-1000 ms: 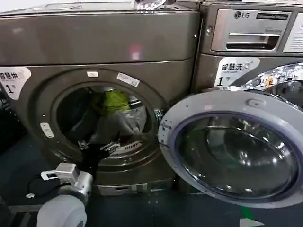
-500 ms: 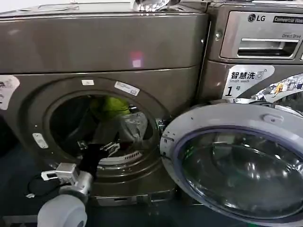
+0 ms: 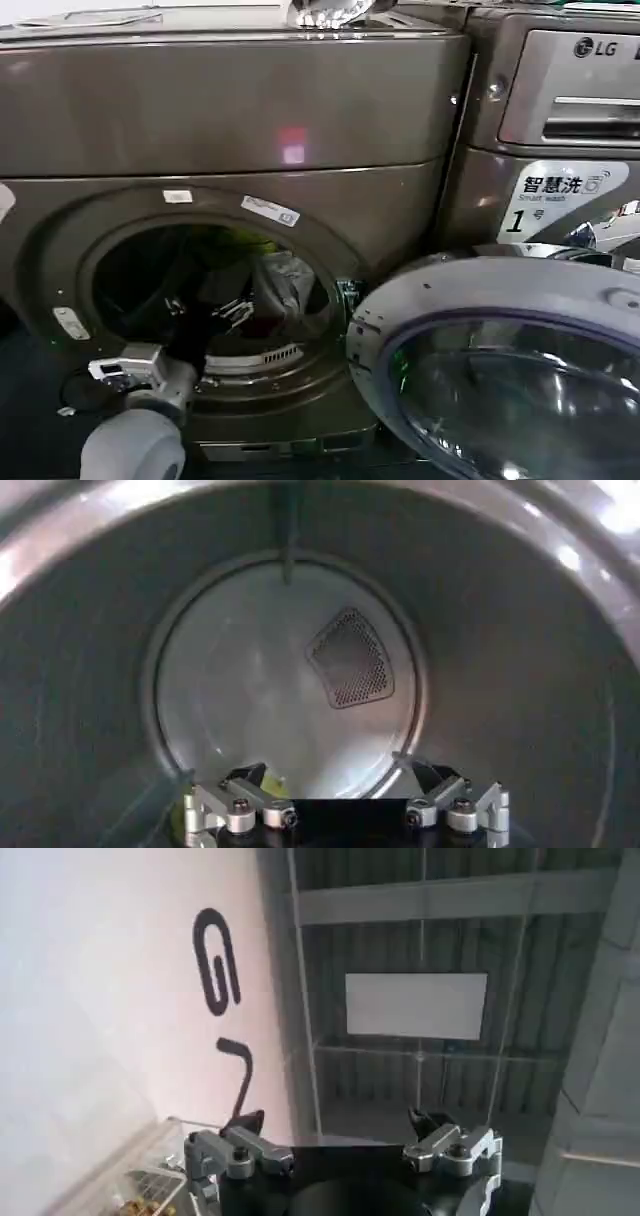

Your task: Grasp the clothes from the dryer.

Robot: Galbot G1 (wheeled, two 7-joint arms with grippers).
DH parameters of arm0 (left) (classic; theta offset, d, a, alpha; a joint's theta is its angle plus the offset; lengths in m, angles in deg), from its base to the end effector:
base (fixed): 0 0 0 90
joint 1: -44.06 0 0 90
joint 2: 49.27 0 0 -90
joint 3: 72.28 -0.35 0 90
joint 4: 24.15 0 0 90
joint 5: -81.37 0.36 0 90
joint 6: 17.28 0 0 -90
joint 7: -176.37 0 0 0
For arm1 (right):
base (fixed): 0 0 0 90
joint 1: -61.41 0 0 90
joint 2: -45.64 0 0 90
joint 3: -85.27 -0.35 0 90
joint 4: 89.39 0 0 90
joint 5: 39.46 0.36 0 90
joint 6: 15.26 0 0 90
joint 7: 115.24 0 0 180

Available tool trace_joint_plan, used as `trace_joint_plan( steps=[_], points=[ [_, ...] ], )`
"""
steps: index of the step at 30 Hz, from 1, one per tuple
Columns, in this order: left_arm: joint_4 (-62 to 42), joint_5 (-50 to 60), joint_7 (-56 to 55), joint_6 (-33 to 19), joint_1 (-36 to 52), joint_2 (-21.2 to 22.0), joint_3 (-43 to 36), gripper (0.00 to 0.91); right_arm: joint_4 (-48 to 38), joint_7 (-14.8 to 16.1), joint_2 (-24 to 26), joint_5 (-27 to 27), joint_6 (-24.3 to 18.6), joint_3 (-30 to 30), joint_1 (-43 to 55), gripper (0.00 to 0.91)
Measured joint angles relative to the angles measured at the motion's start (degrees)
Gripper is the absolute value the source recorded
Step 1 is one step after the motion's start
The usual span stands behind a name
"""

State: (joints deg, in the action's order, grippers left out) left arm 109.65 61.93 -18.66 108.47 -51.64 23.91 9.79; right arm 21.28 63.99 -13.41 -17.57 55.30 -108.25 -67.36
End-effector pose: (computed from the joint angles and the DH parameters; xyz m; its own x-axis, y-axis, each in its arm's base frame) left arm 0.2455 -0.0051 -0.1319 -0.9940 0.1053 0.0302 0.1054 0.9944 0.0033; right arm -0.0756 -0.3955 0.0316 -0.3190 0.3015 -0.8985 0.9478 0.0990 -0.3032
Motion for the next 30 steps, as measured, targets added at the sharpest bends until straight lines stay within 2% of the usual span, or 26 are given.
trace_joint_plan(
  steps=[15,30],
  points=[
    [-5.63,2.26,2.37,-2.06,4.12,2.40,-1.87,0.907,1.56,-0.98,-1.71,0.97,-0.83,-2.60,-2.00,0.907],
    [-25.37,5.74,5.05,-5.01,18.78,7.32,-2.22,0.907,2.21,-1.25,-3.53,2.21,-1.83,-5.27,-3.78,0.907]
  ],
)
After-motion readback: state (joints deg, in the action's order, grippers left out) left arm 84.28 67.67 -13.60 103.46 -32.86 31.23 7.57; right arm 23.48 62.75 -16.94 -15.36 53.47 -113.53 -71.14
